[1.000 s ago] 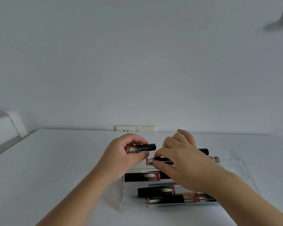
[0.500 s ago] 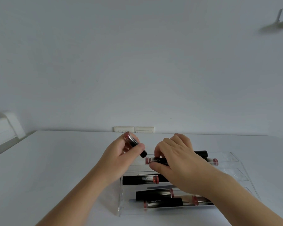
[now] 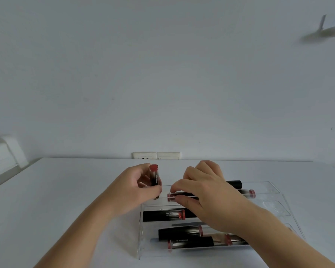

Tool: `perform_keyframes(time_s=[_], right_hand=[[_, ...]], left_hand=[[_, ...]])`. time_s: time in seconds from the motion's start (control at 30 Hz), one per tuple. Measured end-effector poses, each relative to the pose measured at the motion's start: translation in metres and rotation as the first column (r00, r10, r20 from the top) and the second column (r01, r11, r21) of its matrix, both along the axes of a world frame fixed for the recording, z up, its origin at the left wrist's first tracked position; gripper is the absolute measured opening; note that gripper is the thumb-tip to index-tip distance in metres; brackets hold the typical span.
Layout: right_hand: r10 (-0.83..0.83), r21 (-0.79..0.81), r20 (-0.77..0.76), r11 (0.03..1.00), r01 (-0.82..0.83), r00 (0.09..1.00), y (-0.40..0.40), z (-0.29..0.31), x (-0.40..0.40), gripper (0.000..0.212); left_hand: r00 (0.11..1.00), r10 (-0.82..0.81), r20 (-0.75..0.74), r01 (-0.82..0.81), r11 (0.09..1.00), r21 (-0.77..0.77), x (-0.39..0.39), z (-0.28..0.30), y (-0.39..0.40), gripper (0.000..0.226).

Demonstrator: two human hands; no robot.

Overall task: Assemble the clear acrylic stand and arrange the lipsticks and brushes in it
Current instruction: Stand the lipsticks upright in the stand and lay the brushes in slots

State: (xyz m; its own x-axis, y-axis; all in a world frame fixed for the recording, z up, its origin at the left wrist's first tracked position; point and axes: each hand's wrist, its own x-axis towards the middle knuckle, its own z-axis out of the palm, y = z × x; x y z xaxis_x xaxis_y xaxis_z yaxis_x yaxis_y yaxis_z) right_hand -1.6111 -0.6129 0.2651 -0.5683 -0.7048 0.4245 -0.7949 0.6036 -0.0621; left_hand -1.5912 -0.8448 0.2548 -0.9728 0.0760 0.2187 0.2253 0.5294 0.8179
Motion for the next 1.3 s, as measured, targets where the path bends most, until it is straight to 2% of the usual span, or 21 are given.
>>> perform_keyframes(time_s=[0.1,0.2,0.3,0.5,0.63,0.87,1.03,1.1,1.2,1.3], right_hand=[[-0.028,0.04,-0.018,0.999,0.029,0.999,-0.001,0.003,0.002,0.039],[-0.059,0.119,-0.052,0.991,0.065,0.997,-0.005,0.007,0.003,0.051],[-0.081,0.201,-0.058,0.975,0.092,0.995,-0.009,0.009,0.003,0.052],[-0.139,0.264,0.218,0.961,0.079,0.966,-0.012,0.025,-0.009,0.03],[-0.157,0.303,0.383,0.952,0.036,0.91,-0.013,0.036,-0.016,0.026],[-0.138,0.299,0.486,0.954,-0.016,0.863,-0.008,0.045,-0.028,0.026],[-0.084,0.169,0.549,0.986,-0.012,0.832,-0.012,0.054,-0.026,0.016],[-0.036,0.067,0.567,0.998,-0.002,0.823,-0.016,0.054,-0.024,0.015],[0.028,-0.111,0.57,0.993,0.044,0.821,-0.022,0.048,-0.021,0.024],[0.079,-0.303,0.545,0.947,0.108,0.835,-0.027,0.041,-0.018,0.014]], left_hand=[[0.999,-0.018,0.028,0.019,1.0,-0.022,0.001,0.003,-0.004,0.015],[0.999,-0.021,0.042,0.023,0.999,-0.041,0.002,0.003,-0.007,0.018],[0.997,-0.026,0.071,0.026,1.0,0.0,0.001,0.001,-0.007,0.02],[0.982,-0.104,0.158,0.071,0.976,0.204,-0.003,-0.009,-0.007,0.023],[0.976,-0.132,0.176,0.082,0.961,0.266,-0.002,-0.011,-0.007,0.019],[0.98,-0.123,0.157,0.077,0.959,0.271,-0.002,-0.012,-0.006,0.019],[0.98,-0.129,0.154,0.076,0.947,0.312,-0.002,-0.013,-0.007,0.018],[0.979,-0.137,0.152,0.079,0.939,0.336,-0.002,-0.013,-0.007,0.019],[0.979,-0.144,0.145,0.078,0.919,0.387,-0.003,-0.015,-0.008,0.025],[0.982,-0.135,0.135,0.059,0.887,0.457,-0.005,-0.019,-0.009,0.027]])
